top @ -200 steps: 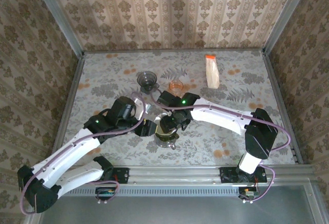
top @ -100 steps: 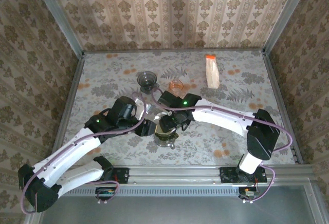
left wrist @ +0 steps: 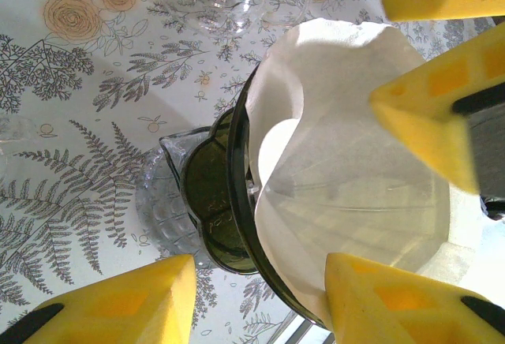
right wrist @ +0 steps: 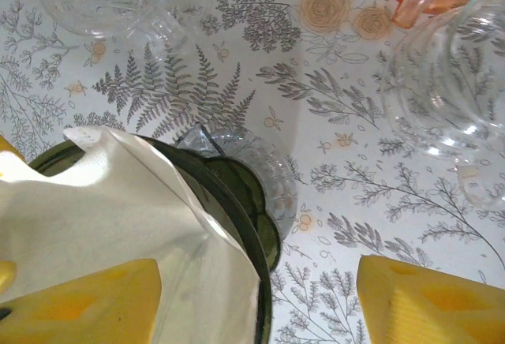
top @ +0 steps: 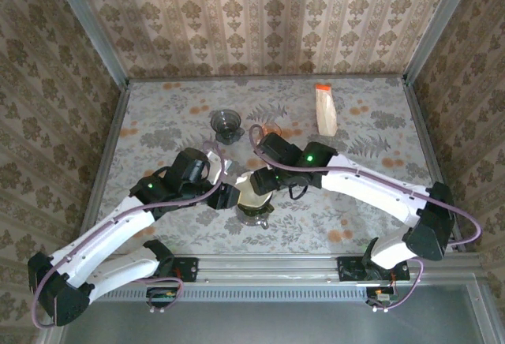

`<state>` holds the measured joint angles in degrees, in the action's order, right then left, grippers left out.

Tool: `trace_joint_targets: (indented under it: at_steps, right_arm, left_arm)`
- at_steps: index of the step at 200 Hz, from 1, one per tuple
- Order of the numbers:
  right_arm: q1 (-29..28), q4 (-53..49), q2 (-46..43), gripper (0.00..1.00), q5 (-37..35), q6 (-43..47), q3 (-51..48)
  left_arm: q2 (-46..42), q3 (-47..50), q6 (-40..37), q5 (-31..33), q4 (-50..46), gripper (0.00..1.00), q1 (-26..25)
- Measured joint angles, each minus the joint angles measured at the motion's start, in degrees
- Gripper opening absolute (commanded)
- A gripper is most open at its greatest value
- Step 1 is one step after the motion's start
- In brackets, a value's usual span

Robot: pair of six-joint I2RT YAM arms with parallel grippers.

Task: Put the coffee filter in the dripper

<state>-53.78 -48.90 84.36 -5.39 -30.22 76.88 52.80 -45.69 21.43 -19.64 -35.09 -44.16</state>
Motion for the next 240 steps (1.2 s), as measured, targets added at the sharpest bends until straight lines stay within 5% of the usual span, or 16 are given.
trace_joint_targets:
  at_steps: [158,240]
  right_arm:
    - [-0.85,-4.24,-2.84,0.66,1.33,0.46,-2.1]
    - [0.83,-3.98,-2.89,0.52,1.29,0.2,-1.14]
  left_arm:
    - [-0.2,0.57,1.09,0.0,0.02,0.48,0.0]
    - [-0.48,0.57,1.51,0.02,0.02,0.48,0.0]
